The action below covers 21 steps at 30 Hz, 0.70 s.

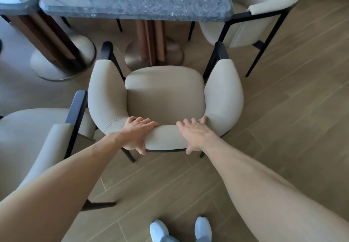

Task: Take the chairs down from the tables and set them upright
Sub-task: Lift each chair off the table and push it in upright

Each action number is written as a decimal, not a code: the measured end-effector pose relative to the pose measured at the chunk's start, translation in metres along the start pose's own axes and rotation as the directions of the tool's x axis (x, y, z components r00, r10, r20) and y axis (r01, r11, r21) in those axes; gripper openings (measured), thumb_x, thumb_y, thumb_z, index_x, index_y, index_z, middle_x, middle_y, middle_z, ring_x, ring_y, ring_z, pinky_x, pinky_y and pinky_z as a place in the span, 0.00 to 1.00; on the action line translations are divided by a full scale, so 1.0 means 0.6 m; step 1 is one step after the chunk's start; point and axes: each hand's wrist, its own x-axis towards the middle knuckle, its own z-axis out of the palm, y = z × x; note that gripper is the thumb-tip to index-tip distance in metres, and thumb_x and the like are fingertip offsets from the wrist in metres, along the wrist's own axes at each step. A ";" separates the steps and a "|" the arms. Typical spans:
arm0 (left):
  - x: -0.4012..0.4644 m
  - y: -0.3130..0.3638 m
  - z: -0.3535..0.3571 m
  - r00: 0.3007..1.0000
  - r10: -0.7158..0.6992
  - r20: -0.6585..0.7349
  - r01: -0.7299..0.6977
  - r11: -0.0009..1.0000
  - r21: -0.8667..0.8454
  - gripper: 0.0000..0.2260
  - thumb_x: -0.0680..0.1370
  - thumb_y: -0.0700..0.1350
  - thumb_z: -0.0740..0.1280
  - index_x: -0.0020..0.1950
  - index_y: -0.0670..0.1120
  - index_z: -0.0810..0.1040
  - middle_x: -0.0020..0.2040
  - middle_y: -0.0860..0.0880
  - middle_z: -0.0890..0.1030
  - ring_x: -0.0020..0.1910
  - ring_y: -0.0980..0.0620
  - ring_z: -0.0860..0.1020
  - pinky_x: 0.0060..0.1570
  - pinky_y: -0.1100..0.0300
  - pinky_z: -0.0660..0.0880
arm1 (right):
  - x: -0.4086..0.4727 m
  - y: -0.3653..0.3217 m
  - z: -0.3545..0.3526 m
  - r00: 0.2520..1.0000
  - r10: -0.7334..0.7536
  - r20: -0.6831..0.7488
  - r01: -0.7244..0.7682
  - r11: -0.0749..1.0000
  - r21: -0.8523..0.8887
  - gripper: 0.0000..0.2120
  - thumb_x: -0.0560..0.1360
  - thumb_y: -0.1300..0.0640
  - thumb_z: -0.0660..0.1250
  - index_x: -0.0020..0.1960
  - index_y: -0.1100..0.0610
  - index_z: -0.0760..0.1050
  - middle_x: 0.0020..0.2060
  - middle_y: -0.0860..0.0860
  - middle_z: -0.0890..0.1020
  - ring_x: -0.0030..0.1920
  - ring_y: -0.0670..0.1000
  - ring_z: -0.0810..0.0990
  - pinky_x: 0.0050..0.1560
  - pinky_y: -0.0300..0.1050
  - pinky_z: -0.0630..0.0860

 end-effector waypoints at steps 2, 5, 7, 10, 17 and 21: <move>0.000 -0.002 0.005 1.000 0.009 -0.019 -0.009 1.000 -0.001 0.44 0.62 0.58 0.76 0.75 0.58 0.62 0.63 0.57 0.72 0.66 0.51 0.69 0.71 0.53 0.58 | 0.001 0.001 0.002 1.000 -0.002 0.000 0.002 1.000 0.002 0.41 0.66 0.48 0.80 0.70 0.56 0.61 0.62 0.55 0.72 0.67 0.61 0.71 0.67 0.72 0.63; -0.003 -0.001 0.008 0.999 0.005 -0.045 -0.005 1.000 -0.001 0.45 0.62 0.59 0.76 0.76 0.58 0.61 0.65 0.56 0.73 0.67 0.51 0.69 0.72 0.53 0.57 | -0.003 0.001 0.006 1.000 -0.003 -0.024 0.004 1.000 0.023 0.43 0.66 0.44 0.79 0.72 0.55 0.60 0.64 0.54 0.72 0.68 0.59 0.70 0.69 0.71 0.61; -0.014 0.007 0.008 0.997 -0.025 -0.075 0.025 1.000 0.007 0.48 0.62 0.62 0.77 0.78 0.57 0.59 0.68 0.56 0.71 0.69 0.50 0.68 0.72 0.52 0.56 | -0.013 0.000 0.007 0.999 0.004 -0.048 -0.001 0.998 0.055 0.46 0.66 0.40 0.78 0.74 0.55 0.59 0.67 0.54 0.71 0.70 0.58 0.68 0.71 0.71 0.58; -0.038 0.031 0.011 0.988 -0.072 -0.138 0.082 0.994 0.071 0.51 0.64 0.64 0.77 0.79 0.54 0.56 0.73 0.55 0.68 0.73 0.50 0.64 0.73 0.47 0.55 | -0.035 -0.011 0.004 0.998 0.020 -0.056 -0.016 0.998 0.063 0.50 0.68 0.39 0.77 0.78 0.58 0.55 0.71 0.56 0.68 0.73 0.59 0.65 0.74 0.70 0.55; -0.041 0.036 0.014 0.979 -0.115 -0.170 0.146 0.973 0.180 0.44 0.68 0.48 0.77 0.78 0.51 0.57 0.70 0.54 0.70 0.72 0.52 0.66 0.70 0.48 0.60 | -0.040 -0.019 -0.004 0.992 0.035 -0.122 -0.041 0.998 -0.045 0.34 0.70 0.51 0.77 0.69 0.59 0.64 0.62 0.56 0.76 0.65 0.59 0.73 0.68 0.64 0.65; -0.035 0.021 0.021 0.981 -0.090 -0.173 0.115 0.983 0.142 0.44 0.67 0.49 0.77 0.78 0.53 0.58 0.69 0.55 0.71 0.72 0.53 0.67 0.69 0.49 0.60 | -0.031 -0.021 -0.011 0.994 0.042 -0.099 -0.049 0.996 -0.075 0.35 0.70 0.52 0.78 0.69 0.60 0.65 0.60 0.56 0.77 0.64 0.58 0.74 0.67 0.66 0.66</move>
